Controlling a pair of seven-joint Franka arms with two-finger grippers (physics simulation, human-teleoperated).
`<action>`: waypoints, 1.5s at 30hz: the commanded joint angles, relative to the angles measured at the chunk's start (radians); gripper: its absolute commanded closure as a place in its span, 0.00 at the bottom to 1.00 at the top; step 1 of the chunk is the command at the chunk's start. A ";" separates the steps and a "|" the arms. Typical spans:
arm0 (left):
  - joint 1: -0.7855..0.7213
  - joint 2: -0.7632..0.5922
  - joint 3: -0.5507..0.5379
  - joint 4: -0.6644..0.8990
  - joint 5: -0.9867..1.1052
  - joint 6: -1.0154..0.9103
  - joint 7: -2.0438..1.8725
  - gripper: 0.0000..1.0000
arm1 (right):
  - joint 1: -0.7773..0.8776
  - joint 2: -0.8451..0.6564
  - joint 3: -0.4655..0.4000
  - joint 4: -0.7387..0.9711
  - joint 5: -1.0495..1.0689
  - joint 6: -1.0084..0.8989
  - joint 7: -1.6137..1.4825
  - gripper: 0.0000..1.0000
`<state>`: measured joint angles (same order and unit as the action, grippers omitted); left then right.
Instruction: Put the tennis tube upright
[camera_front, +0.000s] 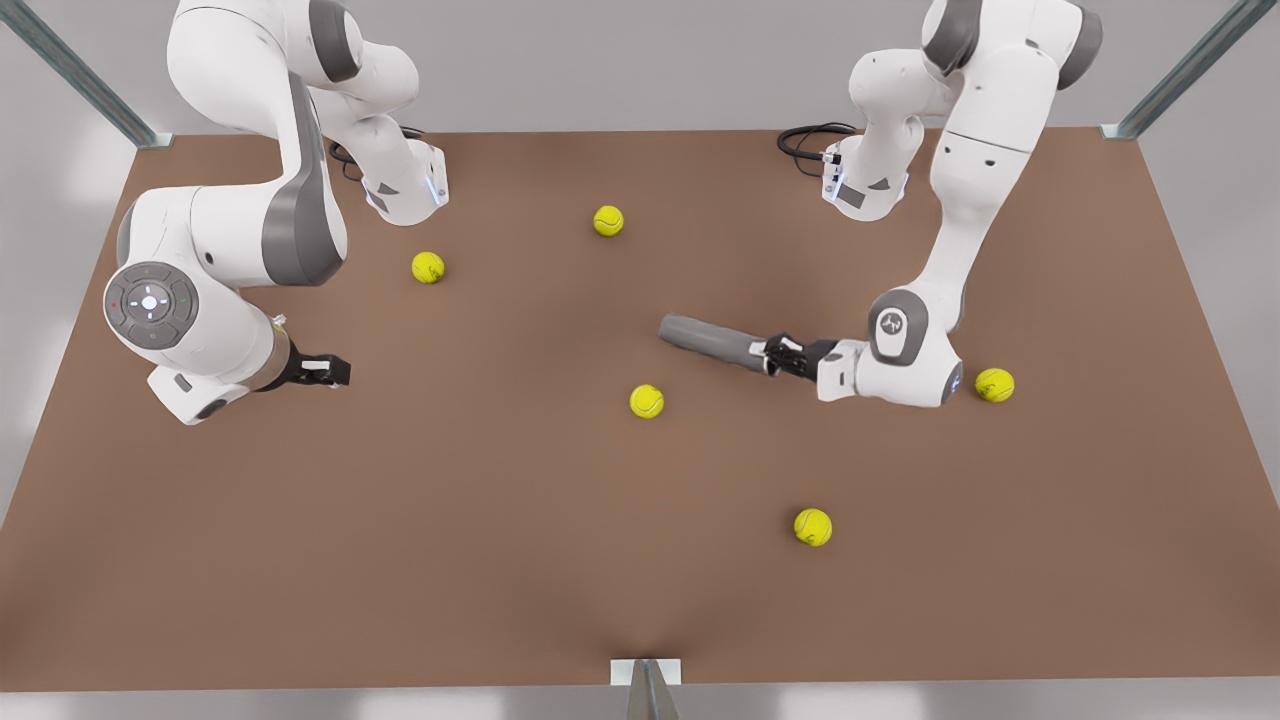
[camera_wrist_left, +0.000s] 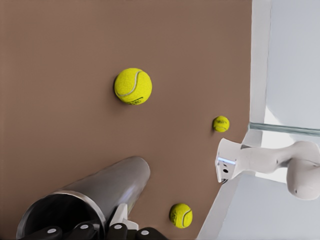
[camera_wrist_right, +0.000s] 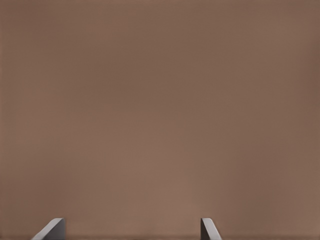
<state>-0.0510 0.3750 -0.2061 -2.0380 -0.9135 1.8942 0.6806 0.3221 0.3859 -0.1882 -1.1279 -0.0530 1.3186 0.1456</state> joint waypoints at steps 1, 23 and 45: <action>0.000 -0.002 0.017 0.033 0.054 -0.063 -0.141 0.79 | 0.000 -0.002 0.000 0.000 0.002 -0.001 0.005 0.00; 0.014 -0.018 0.088 0.430 0.663 -0.136 -0.443 0.79 | -0.008 -0.001 0.000 -0.001 0.001 0.001 -0.003 0.00; 0.011 0.008 0.137 0.440 0.866 -0.061 -0.587 0.00 | -0.012 0.001 -0.002 -0.001 -0.001 -0.001 -0.006 0.00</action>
<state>-0.0397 0.3844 -0.0676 -1.5988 -0.0807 1.8251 0.2119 0.3090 0.3868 -0.1897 -1.1295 -0.0541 1.3181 0.1415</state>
